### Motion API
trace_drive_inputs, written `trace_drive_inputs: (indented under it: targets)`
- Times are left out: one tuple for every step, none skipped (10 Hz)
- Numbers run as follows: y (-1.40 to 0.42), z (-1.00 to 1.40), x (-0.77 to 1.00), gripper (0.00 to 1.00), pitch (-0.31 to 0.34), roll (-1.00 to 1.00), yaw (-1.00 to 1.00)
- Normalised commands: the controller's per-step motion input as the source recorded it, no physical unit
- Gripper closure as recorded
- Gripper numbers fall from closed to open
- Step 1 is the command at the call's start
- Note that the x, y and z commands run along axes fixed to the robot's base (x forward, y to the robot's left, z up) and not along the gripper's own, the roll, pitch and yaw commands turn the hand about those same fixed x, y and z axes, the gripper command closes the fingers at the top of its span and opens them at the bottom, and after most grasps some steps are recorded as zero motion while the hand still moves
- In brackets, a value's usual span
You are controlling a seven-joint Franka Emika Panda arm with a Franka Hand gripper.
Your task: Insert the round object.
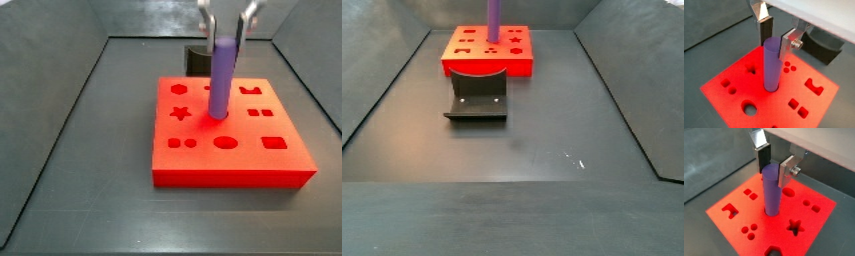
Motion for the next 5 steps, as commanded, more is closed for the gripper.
trace_drive_inputs:
  targets:
    - [0.01, -0.47, 0.51, 1.0, 0.354, 0.06, -0.25]
    - [0.0, -0.51, 0.41, 1.0, 0.313, 0.1, -0.29]
    - [0.0, -0.56, 0.24, 1.0, 0.237, 0.14, -0.27]
    - [0.0, 0.0, 0.0, 1.0, 0.0, -0.01, 0.0]
    - [0.0, 0.0, 0.0, 1.0, 0.0, 0.0, 0.0]
